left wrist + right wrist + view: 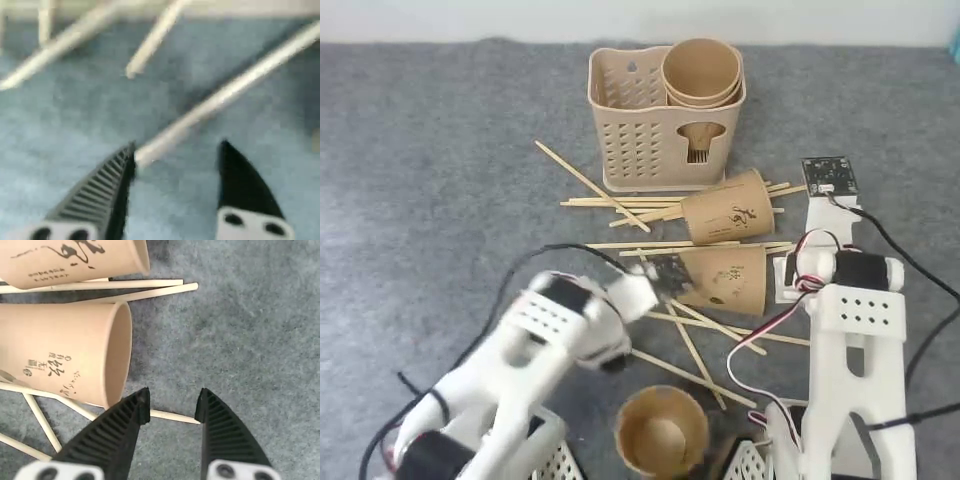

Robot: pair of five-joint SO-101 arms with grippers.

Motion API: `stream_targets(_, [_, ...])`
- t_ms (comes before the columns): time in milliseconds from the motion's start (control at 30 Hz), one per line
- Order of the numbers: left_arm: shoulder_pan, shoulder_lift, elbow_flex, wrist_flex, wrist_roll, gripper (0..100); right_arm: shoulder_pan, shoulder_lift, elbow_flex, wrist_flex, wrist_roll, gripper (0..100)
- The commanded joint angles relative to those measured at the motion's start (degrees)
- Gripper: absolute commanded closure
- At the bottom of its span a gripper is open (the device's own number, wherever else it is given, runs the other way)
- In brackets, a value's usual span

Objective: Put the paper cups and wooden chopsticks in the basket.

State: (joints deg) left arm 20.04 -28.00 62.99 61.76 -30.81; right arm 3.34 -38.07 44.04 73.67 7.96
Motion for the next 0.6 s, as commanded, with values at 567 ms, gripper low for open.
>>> stream_targets(567, [-7.74,-14.77,-31.60,38.59,5.36,75,0.57,-1.45,-2.29,0.66,1.14,82.9])
